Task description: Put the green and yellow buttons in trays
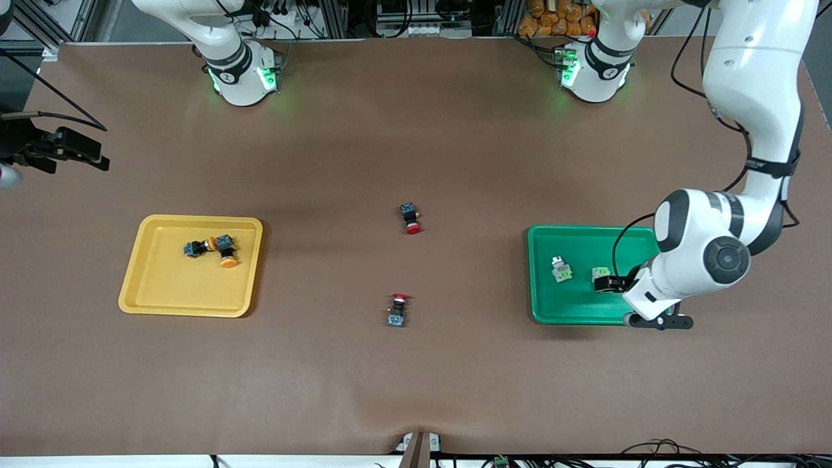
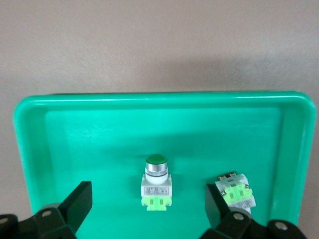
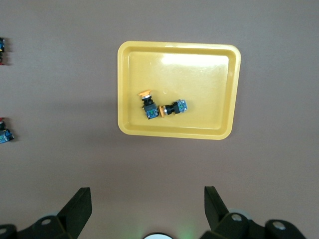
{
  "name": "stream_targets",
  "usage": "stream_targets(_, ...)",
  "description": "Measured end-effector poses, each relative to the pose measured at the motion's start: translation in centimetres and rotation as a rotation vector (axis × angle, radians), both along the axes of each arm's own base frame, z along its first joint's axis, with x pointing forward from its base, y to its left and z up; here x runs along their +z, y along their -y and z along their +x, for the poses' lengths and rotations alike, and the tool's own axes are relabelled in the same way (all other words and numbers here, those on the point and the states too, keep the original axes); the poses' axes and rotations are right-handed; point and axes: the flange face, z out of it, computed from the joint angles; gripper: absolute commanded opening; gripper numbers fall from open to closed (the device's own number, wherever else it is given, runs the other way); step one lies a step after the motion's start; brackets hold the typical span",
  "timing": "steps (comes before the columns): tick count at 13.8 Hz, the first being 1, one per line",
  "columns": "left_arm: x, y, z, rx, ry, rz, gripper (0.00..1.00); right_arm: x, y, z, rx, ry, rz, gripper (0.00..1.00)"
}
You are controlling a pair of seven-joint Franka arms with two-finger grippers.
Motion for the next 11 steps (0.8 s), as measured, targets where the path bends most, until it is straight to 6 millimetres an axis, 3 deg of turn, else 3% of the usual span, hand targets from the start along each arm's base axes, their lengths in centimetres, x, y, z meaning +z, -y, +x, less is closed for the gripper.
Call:
stream_targets(3, 5.4, 0.1, -0.3, -0.005, -0.007, 0.015, 1.00, 1.0, 0.3, 0.0, -0.004, 0.020, -0.013, 1.00)
stream_targets(5, 10.2, 0.2, -1.0, -0.009, -0.010, 0.029, 1.00, 1.0, 0.2, -0.2, -0.001, 0.001, -0.013, 1.00)
stream_targets(9, 20.4, 1.4, -4.4, -0.028, 0.013, 0.034, 1.00, 0.8, 0.1, -0.5, -0.001, -0.028, -0.014, 1.00)
stream_targets(11, 23.9, 2.3, -6.3, -0.041, 0.020, 0.040, 1.00, 0.8, 0.2, -0.5, -0.002, -0.031, -0.022, 1.00)
